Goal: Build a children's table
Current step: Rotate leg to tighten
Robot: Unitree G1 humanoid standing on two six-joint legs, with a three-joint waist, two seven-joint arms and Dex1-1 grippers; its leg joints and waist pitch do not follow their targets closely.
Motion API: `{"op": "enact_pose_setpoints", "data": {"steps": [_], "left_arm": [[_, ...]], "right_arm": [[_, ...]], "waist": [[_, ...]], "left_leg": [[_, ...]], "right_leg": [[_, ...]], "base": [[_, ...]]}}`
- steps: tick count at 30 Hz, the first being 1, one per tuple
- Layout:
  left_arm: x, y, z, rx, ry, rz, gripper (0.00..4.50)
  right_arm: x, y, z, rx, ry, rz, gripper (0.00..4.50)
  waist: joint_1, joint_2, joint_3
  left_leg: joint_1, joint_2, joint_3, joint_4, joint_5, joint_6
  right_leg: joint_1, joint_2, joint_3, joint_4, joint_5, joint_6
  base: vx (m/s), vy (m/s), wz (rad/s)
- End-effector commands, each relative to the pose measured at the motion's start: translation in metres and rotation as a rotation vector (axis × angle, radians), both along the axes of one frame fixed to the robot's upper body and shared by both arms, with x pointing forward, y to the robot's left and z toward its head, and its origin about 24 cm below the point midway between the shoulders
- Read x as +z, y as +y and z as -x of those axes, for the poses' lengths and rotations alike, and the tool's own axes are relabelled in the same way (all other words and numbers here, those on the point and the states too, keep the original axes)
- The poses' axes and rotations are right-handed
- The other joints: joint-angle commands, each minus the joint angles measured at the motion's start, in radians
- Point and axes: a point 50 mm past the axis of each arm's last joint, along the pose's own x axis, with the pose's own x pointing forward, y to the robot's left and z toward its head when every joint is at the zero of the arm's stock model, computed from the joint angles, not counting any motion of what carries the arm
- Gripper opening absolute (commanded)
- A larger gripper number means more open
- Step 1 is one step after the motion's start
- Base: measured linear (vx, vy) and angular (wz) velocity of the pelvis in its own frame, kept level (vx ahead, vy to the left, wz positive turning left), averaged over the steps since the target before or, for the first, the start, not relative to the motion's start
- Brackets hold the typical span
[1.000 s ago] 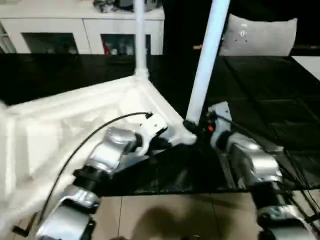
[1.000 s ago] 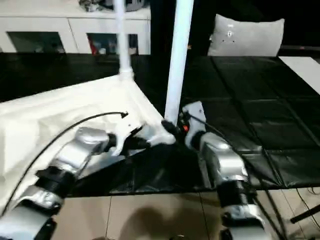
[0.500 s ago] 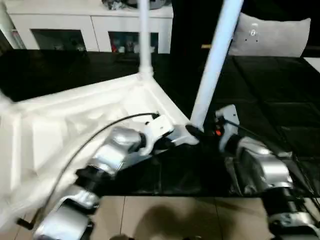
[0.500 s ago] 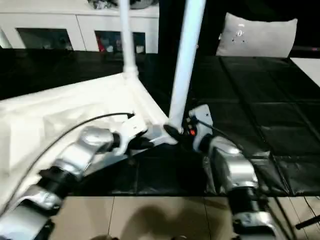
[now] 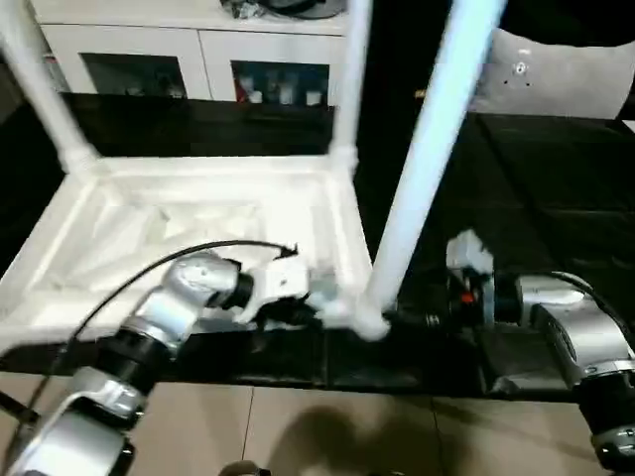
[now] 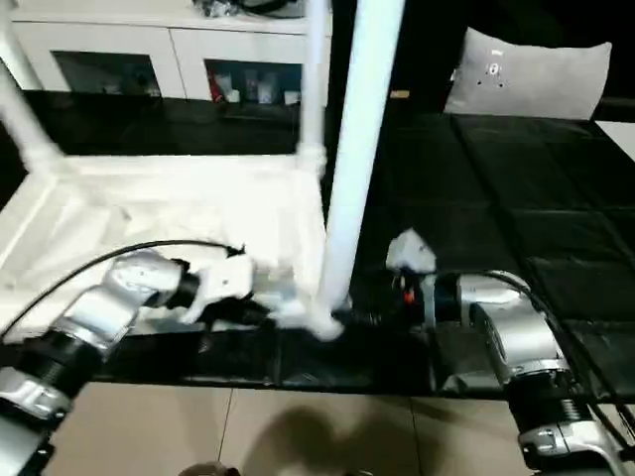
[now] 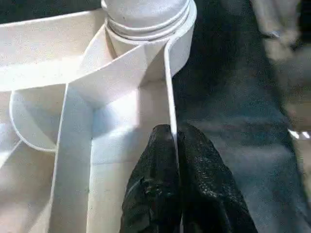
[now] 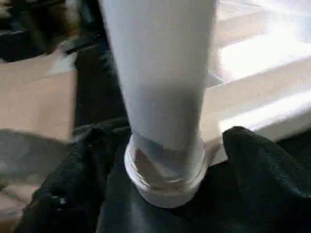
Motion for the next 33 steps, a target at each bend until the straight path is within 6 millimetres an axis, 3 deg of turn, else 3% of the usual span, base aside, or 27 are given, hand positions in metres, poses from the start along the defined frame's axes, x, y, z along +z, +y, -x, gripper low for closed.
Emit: {"op": "enact_pose_setpoints", "data": {"steps": [1,4,17,21,24,26,28,29,31,33], "left_arm": [[-0.011,-0.005,0.013,-0.15,0.049,-0.095,0.0],[-0.01,-0.004,0.014,-0.192,0.048,-0.113,0.0],[-0.005,-0.015,0.013,-0.234,0.06,-0.064,0.0],[-0.004,-0.015,0.013,-0.176,0.091,-0.002,0.0],[-0.001,-0.017,0.012,-0.131,0.111,0.052,0.0],[0.002,-0.025,0.007,0.015,0.138,0.123,0.0],[0.002,-0.028,0.006,0.053,0.134,0.138,0.0],[0.002,-0.035,0.002,0.132,0.123,0.171,0.0],[0.004,-0.046,-0.004,0.244,0.115,0.216,0.0],[0.009,-0.058,-0.008,0.312,0.106,0.271,0.0]], "right_arm": [[0.005,0.002,-0.001,0.048,0.0,-0.008,3.46],[0.005,0.007,0.001,0.104,0.031,-0.022,3.35],[-0.004,0.02,0.007,0.202,0.105,-0.06,2.16],[-0.006,0.019,0.012,0.184,0.146,-0.088,2.04],[-0.008,0.02,0.013,0.151,0.155,-0.087,2.02],[-0.018,0.027,0.0,-0.069,0.124,-0.055,2.01],[-0.02,0.03,-0.005,-0.15,0.116,-0.06,2.0],[-0.022,0.037,-0.014,-0.275,0.111,-0.081,1.99],[-0.024,0.047,-0.025,-0.428,0.122,-0.105,1.98],[-0.026,0.06,-0.028,-0.498,0.156,-0.124,1.98]], "waist": [[0.001,-0.003,-0.059],[0.009,-0.004,-0.059],[0.023,-0.002,-0.063],[0.027,-0.002,-0.061],[0.029,-0.002,-0.062],[0.024,-0.002,-0.061],[0.01,-0.005,-0.056],[0.004,-0.004,-0.055],[-0.025,-0.007,-0.053],[-0.041,-0.008,-0.053]], "left_leg": [[0.015,0.063,-0.023,-0.076,-0.303,0.033],[0.017,0.064,-0.023,-0.076,-0.311,0.025],[0.017,0.064,-0.022,-0.074,-0.284,0.021],[0.018,0.063,-0.022,-0.075,-0.295,0.014],[0.018,0.065,-0.023,-0.076,-0.288,0.012],[0.018,0.064,-0.022,-0.077,-0.286,0.003],[0.016,0.055,-0.029,-0.079,-0.325,-0.016],[0.015,0.055,-0.031,-0.08,-0.333,-0.018],[0.014,0.052,-0.038,-0.08,-0.362,-0.031],[0.014,0.049,-0.038,-0.079,-0.362,-0.032]], "right_leg": [[0.042,-0.064,0.045,-0.076,-0.342,-0.201],[0.041,-0.065,0.046,-0.075,-0.35,-0.203],[0.043,-0.065,0.046,-0.07,-0.308,-0.211],[0.043,-0.067,0.046,-0.074,-0.349,-0.196],[0.042,-0.066,0.047,-0.071,-0.328,-0.202],[0.041,-0.065,0.047,-0.069,-0.319,-0.207],[0.043,-0.07,0.043,-0.081,-0.433,-0.175],[0.042,-0.071,0.043,-0.084,-0.459,-0.165],[0.041,-0.07,0.038,-0.091,-0.525,-0.138],[0.037,-0.069,0.036,-0.096,-0.543,-0.125]], "base": [[0.0,0.0,0.0],[0.0,0.0,0.0],[0.0,0.0,0.0],[0.0,0.0,0.0],[0.0,0.0,0.0],[0.0,0.0,0.0],[0.0,0.0,0.0],[0.0,0.0,0.0],[0.0,0.0,0.0],[0.0,0.0,0.0]]}}
